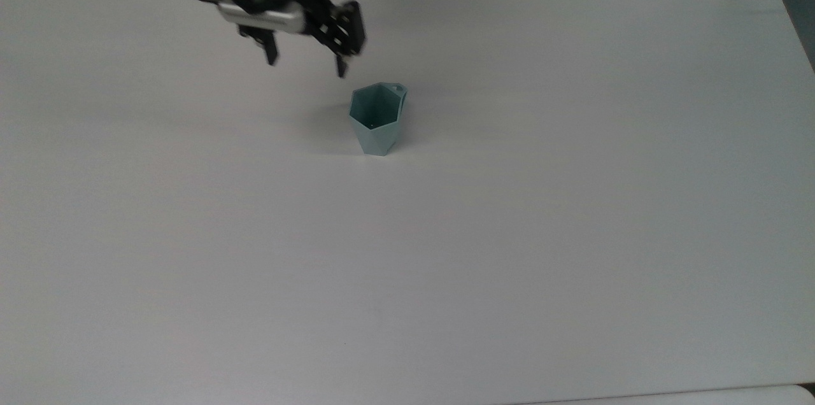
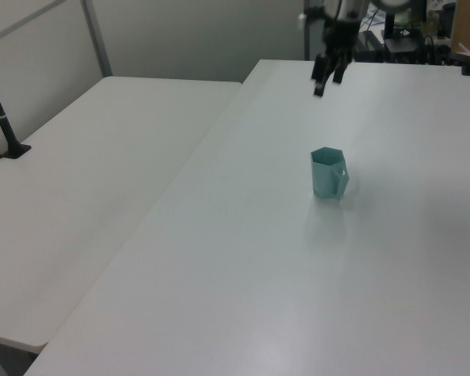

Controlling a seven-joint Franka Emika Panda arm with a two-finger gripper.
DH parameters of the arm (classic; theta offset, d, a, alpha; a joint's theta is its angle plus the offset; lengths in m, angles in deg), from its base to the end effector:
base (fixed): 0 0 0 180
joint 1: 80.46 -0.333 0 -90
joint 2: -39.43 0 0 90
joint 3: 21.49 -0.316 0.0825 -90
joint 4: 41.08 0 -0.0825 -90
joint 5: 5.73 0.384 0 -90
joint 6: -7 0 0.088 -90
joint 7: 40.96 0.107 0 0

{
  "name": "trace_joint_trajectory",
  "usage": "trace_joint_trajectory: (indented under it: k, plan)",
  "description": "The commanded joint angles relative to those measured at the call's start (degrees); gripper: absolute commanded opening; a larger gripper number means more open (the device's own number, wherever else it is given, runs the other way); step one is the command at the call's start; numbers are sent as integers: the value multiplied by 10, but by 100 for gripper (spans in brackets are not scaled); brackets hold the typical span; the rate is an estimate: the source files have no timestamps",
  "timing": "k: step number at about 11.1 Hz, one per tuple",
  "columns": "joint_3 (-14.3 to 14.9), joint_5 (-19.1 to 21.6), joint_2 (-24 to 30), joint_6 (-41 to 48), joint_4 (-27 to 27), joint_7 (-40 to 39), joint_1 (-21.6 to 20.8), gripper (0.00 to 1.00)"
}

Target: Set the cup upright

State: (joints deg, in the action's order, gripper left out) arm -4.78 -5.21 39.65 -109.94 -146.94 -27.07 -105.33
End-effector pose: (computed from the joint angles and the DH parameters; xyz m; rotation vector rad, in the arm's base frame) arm 0.5747 0.0827 0.5375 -3.0763 0.1592 -0.2960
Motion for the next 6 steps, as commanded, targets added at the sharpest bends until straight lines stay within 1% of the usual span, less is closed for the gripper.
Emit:
trace_joint_trajectory:
  k: [1,2,3,6]
  plan:
    - [4,28,41,160,62,-161,77,100]
    - [5,29,42,208,88,-202,94,100]
    - [5,28,47,224,100,-211,102,100]
    - [4,28,52,224,101,-210,102,100]
